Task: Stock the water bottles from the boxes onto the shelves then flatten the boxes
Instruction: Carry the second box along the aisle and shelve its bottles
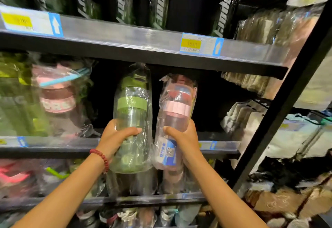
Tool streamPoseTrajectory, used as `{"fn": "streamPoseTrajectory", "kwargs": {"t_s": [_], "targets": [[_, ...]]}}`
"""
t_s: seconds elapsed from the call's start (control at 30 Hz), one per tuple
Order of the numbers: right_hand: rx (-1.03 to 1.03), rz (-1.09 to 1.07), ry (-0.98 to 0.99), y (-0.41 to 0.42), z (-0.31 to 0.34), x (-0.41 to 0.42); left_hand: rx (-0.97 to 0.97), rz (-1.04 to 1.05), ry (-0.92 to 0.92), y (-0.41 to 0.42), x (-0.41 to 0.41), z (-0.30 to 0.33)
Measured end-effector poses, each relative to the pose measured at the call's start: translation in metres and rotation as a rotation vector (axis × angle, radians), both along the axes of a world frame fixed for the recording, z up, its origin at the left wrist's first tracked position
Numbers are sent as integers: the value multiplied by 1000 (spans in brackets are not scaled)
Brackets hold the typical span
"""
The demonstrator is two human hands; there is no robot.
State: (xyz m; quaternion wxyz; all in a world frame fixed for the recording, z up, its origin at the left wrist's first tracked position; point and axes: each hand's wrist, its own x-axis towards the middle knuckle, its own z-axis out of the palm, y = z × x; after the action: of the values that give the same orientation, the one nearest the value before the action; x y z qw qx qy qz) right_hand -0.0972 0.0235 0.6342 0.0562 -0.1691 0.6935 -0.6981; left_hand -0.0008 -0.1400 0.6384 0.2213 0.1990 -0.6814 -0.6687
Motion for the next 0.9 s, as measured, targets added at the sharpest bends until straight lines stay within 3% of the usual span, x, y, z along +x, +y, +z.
{"fn": "streamPoseTrajectory", "kwargs": {"t_s": [0.47,0.7,0.9], "targets": [[-149,104,-244,-48,18,-50,77,58,-23,-47,-47,21],[-270,-7,-456,-61,24,-80,395,92,-14,-68,-81,28],[-295,-152,-310,-62,1,-88,206,241,7,-74,-99,8]]}}
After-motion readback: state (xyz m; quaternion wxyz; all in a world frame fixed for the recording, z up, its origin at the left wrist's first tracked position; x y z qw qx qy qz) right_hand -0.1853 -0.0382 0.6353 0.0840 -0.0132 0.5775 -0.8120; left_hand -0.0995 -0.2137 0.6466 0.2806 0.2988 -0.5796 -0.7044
